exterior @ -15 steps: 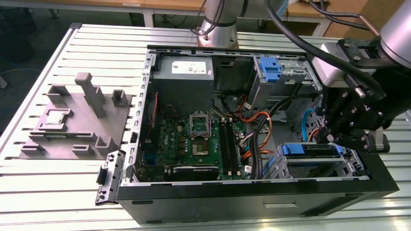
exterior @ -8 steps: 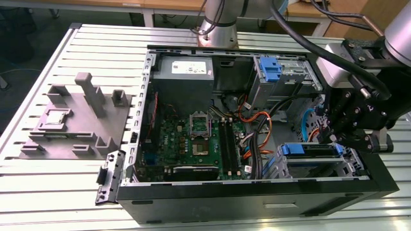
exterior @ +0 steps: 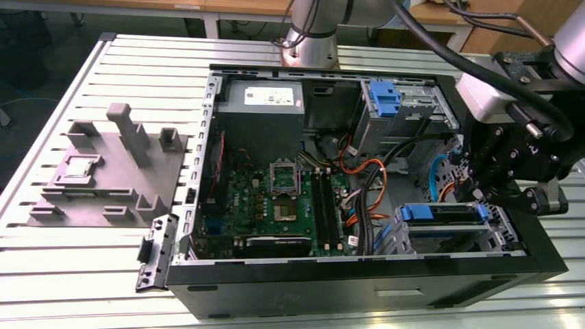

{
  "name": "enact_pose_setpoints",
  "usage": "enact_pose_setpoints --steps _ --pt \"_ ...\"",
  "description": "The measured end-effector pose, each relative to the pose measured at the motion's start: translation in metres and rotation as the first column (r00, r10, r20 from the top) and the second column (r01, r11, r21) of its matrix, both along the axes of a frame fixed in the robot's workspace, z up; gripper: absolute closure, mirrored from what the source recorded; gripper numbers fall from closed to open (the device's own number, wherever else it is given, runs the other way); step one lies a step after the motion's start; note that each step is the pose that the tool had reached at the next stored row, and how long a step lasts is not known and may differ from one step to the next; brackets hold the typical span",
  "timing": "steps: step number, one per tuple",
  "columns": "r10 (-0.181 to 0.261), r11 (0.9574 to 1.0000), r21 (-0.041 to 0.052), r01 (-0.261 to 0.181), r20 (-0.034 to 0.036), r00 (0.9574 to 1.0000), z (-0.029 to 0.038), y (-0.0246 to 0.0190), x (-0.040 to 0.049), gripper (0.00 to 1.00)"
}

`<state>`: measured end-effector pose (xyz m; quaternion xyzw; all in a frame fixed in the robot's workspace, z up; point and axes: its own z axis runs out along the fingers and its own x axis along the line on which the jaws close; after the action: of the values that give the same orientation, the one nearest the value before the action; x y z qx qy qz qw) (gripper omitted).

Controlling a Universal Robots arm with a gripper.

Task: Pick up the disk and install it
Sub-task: 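Insert the first disk wire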

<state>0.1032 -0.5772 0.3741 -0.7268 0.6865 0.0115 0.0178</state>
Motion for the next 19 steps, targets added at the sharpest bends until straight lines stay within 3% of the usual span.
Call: enact_pose_setpoints --steps 2,5,10,14,19 --pt "0.005 1.0000 0.0001 -0.005 0.0005 1.0000 0.0000 0.0000 0.0001 0.90" --pt "0.050 0.9987 -0.0007 -0.050 0.0009 0.9987 -0.0005 0.0001 0.0000 0.90" --pt "0.129 0.9916 -0.0006 -0.129 0.0010 0.9916 -0.0017 0.0000 0.0013 0.90" --pt "0.134 0.9909 -0.0007 -0.134 0.0009 0.9909 -0.0019 0.0002 0.0106 0.90" --pt "0.134 0.9909 -0.0015 -0.134 0.0008 0.9909 -0.0022 0.0043 0.0208 0.90"
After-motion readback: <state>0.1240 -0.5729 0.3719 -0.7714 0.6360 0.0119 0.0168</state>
